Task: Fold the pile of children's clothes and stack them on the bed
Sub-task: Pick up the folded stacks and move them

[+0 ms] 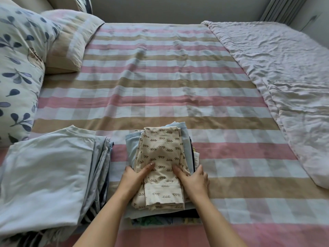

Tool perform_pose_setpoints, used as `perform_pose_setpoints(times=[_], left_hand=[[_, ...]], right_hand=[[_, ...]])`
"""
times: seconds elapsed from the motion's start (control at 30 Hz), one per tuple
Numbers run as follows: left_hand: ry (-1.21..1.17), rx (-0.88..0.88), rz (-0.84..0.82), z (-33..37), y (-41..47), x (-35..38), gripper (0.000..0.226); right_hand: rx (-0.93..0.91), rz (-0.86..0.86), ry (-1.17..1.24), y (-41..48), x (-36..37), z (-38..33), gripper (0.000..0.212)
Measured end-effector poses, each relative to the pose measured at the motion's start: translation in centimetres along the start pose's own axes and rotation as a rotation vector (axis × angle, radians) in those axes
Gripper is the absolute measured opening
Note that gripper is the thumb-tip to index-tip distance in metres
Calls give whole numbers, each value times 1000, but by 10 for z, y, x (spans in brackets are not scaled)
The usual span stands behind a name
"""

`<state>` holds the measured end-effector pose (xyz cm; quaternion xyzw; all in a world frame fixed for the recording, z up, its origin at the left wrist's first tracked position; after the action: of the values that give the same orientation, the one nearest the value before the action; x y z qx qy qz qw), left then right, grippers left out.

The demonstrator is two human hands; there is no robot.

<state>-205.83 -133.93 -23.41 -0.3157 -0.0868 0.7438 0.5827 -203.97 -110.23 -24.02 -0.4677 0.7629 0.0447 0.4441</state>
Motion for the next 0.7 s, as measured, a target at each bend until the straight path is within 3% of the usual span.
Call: perform_pose_setpoints(times=[0.27,0.47,0.7], left_hand=[[-236,-60,-72,-3,-4,10,120],[-249,-134,-47,-27,-43,11,111],[-281,-187,-98,-56,-149,14,72]], right_hand=[[-54,-78,218,-4,1,-19,84],[-130,-82,96,-24,-21,-11,76],[-130,-93,70,-97,-70,45,72]])
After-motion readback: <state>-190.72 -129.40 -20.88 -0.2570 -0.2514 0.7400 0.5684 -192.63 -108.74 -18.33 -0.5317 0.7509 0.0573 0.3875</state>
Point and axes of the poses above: each hand's wrist, its own y-axis towards the middle knuckle, its own x-axis out of the palm, z = x × y, the point moved 10 cm from there along y, towards the middle knuckle, and after that the axes turned 12 degrees about z, right-handed, at the moved point
